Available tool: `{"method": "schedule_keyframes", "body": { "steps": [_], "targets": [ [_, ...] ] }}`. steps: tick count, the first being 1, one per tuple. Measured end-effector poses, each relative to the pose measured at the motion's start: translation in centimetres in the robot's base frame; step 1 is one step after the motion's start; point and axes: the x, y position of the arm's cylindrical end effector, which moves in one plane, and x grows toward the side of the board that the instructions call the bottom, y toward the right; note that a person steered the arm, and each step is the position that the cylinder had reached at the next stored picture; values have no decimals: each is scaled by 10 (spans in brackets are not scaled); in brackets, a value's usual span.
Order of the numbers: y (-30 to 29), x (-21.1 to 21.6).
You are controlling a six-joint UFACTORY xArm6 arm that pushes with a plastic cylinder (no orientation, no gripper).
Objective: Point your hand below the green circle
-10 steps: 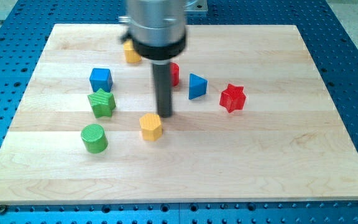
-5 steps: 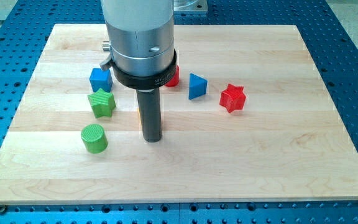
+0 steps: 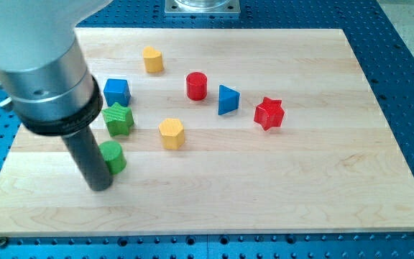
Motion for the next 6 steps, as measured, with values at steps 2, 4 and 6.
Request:
{"method": "schedule_keyframes", "body": {
  "steps": [2, 4, 6],
  "targets": [
    [14, 2],
    [14, -12],
    [178, -31]
  ]
}}
